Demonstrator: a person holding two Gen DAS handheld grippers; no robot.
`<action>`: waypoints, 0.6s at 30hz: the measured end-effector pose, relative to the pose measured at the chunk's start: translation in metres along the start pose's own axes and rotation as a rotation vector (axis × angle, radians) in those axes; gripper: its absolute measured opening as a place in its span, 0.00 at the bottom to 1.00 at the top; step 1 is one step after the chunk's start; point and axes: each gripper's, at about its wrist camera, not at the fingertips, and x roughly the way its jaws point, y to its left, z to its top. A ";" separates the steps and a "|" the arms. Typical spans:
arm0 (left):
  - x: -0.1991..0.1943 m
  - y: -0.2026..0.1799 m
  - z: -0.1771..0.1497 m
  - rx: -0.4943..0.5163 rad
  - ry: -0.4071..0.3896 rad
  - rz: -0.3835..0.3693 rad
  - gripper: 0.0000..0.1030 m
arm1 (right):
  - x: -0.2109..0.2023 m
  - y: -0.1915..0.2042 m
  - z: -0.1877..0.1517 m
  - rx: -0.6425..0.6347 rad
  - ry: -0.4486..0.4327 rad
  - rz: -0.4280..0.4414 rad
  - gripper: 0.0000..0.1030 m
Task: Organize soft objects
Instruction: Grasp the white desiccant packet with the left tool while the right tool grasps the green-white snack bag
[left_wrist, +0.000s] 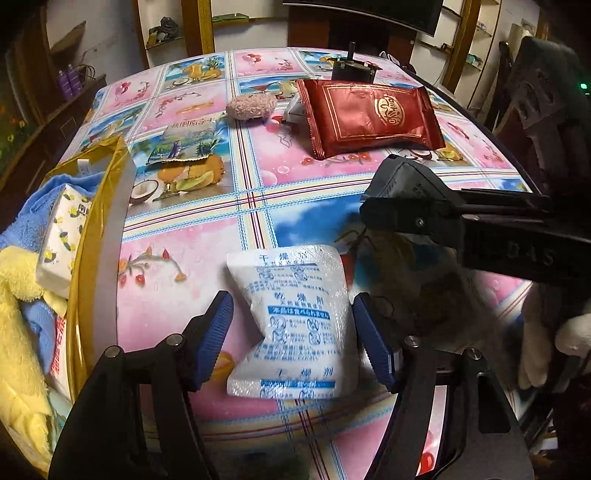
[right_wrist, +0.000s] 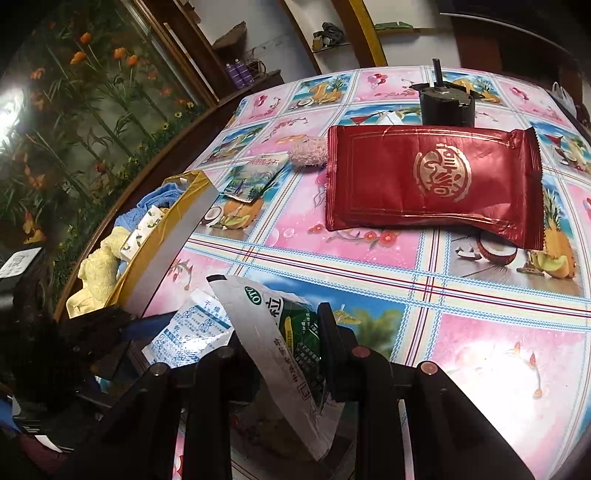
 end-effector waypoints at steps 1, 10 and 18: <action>0.000 0.000 0.000 -0.004 -0.011 -0.006 0.48 | -0.002 0.001 -0.001 -0.003 -0.003 0.005 0.25; -0.040 0.021 -0.003 -0.122 -0.125 -0.132 0.30 | -0.006 -0.001 -0.002 0.010 -0.031 0.024 0.25; -0.108 0.078 -0.035 -0.312 -0.279 -0.207 0.30 | -0.007 -0.003 -0.004 0.023 -0.044 0.033 0.24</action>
